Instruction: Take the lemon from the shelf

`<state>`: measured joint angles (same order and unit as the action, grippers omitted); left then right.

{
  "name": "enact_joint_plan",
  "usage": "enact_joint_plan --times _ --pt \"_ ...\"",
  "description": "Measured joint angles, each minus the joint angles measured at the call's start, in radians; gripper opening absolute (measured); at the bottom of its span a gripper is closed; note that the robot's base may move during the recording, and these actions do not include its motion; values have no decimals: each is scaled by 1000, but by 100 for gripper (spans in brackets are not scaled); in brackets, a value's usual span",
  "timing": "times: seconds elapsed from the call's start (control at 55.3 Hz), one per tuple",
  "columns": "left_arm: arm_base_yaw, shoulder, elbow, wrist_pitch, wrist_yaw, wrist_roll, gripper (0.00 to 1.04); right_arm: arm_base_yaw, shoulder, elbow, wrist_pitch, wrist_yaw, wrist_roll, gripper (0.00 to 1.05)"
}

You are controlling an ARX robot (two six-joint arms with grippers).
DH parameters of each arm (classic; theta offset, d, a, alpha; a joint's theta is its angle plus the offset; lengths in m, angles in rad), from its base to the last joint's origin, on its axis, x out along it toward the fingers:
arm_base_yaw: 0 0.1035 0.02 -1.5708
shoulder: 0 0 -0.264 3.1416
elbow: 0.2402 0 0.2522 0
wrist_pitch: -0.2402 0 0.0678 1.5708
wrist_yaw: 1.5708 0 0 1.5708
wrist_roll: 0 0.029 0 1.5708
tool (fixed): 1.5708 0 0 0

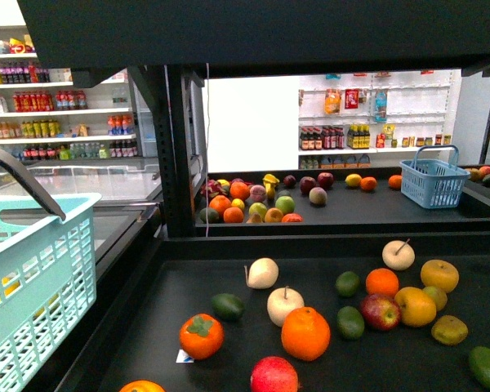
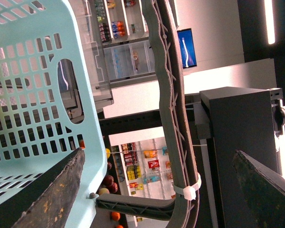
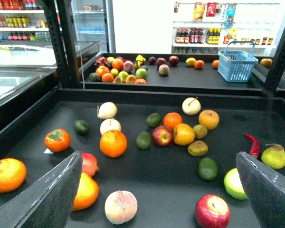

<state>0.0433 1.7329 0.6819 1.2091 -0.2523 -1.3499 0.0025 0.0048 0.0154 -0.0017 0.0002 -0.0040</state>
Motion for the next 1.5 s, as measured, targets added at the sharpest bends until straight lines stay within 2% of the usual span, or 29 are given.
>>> enact_joint_plan --times 0.38,0.488,0.579,0.759,0.922,1.031,1.193,1.211,1.302,1.356,1.392,1.501 --pt "-18 -141 -50 -111 -30 71 97 0 0 0 0 0 0 97" --pt "-35 -210 -58 -181 -58 167 97 0 0 0 0 0 0 97" --pt "-63 -281 -61 -261 -89 333 97 0 0 0 0 0 0 97" --pt "-192 -465 -116 -371 -163 842 97 0 0 0 0 0 0 97" --pt "-323 -646 -220 -447 -250 1207 97 0 0 0 0 0 0 97" --pt "-422 -779 -312 -518 -318 1332 97 0 0 0 0 0 0 97" --pt "-598 -983 -415 -589 -484 1416 96 0 0 0 0 0 0 97" --pt "-603 -997 -415 -605 -478 1412 95 0 0 0 0 0 0 97" --pt "-620 -1173 -442 -865 -330 1379 78 0 0 0 0 0 0 97" --pt "-606 -1260 -478 -954 -296 1371 69 0 0 0 0 0 0 97" --pt "-600 -1373 -515 -1061 -304 1363 58 0 0 0 0 -1 0 97" --pt "-518 -1529 -550 -1149 -203 1358 37 0 0 0 0 0 0 97"
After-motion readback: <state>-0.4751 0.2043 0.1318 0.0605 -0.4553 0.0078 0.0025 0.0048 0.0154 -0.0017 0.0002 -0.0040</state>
